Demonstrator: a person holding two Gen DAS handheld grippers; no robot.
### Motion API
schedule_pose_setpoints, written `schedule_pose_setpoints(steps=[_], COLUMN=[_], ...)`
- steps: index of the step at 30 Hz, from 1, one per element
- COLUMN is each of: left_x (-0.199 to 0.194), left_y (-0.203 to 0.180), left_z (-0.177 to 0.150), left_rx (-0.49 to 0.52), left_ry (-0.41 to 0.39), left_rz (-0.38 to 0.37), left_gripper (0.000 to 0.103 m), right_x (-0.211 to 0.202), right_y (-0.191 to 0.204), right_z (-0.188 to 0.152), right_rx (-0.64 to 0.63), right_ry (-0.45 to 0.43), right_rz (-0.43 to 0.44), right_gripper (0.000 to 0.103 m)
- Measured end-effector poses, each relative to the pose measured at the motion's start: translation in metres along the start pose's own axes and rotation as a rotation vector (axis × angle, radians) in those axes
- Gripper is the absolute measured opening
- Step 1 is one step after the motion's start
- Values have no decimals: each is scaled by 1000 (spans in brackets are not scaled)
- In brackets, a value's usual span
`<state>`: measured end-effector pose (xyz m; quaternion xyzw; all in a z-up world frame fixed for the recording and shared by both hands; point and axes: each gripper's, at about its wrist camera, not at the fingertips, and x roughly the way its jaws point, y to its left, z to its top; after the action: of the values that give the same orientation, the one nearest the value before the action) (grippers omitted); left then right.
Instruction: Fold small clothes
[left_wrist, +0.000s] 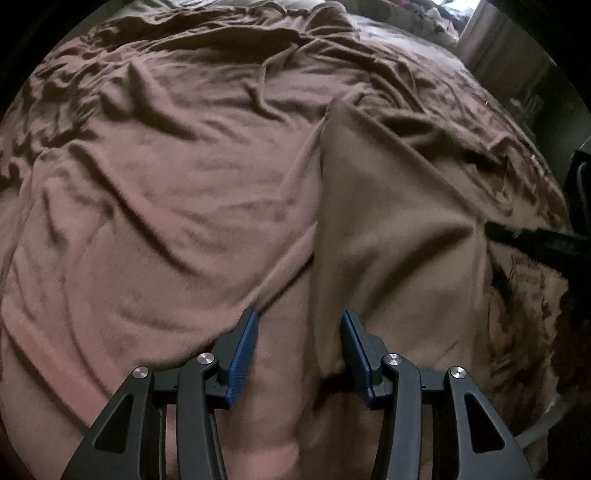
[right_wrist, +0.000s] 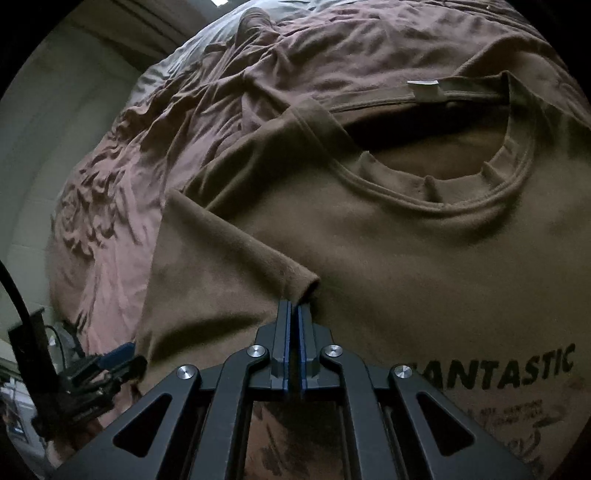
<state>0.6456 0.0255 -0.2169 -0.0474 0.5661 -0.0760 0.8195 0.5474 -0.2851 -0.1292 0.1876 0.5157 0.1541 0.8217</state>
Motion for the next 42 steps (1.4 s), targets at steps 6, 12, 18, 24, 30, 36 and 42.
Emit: schedule_pose_setpoints(steps=[6,12,18,24,30,36,42], left_x=[-12,-36,-58,-73,-78,-77,-76], left_y=[0,-9,-24,-49,-80,-112,-140], left_z=[-14,-15,-15,-13,-8,-3,3], left_rx=[13,10,-14,-3,10,27,49], left_ry=[13,-22,-52,-87,-105,-108,-119], left_rz=[43,37,-21,-52,-99,-145,-205], left_gripper=[49,49,50,58,71,94,98], right_x=[-33,-80,-127,-181,-225,-260,-289], right_y=[8,-6,-32,-52,-74,-94,-128], right_z=[-13,-29,-45,-61,-73,-82,-93], right_rx=[-63,-96,-87,-89,-63,-48,-9], right_ry=[-37,-89,-115,-161,-196,-226,-246], right_rz=[-12,-20,-74,-130,-194,-240,-312], right_gripper=[56,60,61,60,76,93,96])
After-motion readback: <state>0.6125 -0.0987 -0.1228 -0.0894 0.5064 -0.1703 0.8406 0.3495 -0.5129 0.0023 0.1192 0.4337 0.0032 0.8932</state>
